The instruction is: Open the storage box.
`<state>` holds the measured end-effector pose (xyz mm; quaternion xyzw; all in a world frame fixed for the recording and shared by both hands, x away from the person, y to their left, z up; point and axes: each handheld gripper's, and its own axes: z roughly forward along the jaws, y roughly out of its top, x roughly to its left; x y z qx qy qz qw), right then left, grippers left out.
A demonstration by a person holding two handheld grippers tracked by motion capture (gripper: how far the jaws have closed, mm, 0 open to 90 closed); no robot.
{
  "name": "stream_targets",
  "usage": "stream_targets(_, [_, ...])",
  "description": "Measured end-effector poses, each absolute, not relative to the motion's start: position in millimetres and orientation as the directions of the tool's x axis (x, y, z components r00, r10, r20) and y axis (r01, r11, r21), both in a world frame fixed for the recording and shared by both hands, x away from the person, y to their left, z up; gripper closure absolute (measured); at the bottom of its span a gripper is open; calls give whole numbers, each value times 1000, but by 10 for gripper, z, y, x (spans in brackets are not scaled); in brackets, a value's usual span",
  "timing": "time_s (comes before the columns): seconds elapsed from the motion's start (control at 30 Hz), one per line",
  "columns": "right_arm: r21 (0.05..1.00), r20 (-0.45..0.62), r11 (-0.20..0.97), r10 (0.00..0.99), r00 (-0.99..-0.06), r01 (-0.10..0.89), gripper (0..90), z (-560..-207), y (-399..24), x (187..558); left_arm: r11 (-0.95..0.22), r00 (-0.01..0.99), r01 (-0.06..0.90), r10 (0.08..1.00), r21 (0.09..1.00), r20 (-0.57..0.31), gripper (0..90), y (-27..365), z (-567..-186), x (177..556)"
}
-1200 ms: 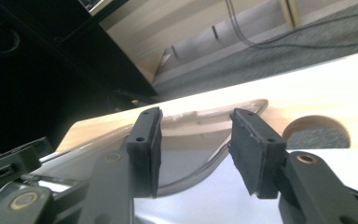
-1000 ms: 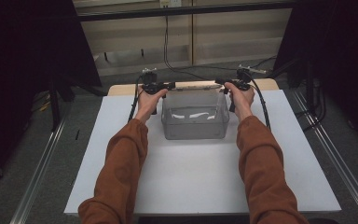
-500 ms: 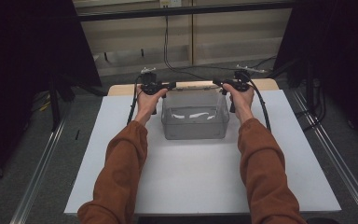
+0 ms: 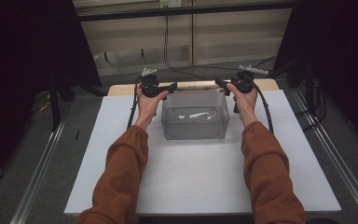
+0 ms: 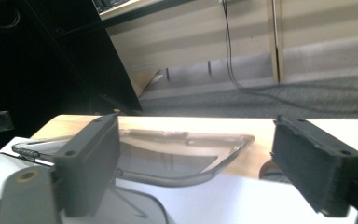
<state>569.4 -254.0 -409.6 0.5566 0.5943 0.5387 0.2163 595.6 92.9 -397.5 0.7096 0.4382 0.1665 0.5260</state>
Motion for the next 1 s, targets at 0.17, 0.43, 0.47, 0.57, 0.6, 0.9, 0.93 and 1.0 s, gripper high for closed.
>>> stream_targets(0.17, [907,283,-148,907,-312,394,95,-4097,-2500,5664,-97,572,410,802,907,-173,53,956,-4013,5891])
stream_targets(0.43, [927,223,-99,920,-322,361,79,-4056,-2479,5531,-87,589,358,794,930,-153,32,1081,-4019,5773])
stream_targets(0.47, [930,218,-96,921,-322,356,74,-4050,-2482,5511,-76,590,356,791,931,-161,32,1094,-4018,5755])
stream_targets(0.57, [937,200,-85,927,-319,339,54,-4046,-2481,5447,-78,584,352,797,933,-154,32,1108,-3998,5692])
stream_targets(0.6, [939,190,-78,929,-318,334,48,-4048,-2478,5427,-81,584,346,798,935,-147,32,1108,-3991,5668])
stream_targets(0.9, [945,200,-93,922,-332,313,26,-4010,-2487,5285,-83,596,321,792,943,-133,33,1110,-3979,5518])
stream_targets(0.93, [949,185,-80,924,-333,305,26,-4006,-2485,5273,-86,598,323,791,942,-133,33,1113,-3984,5503])
stream_targets(1.0, [954,161,-61,930,-330,293,25,-4003,-2485,5245,-68,598,316,789,946,-143,32,1111,-4002,5473])
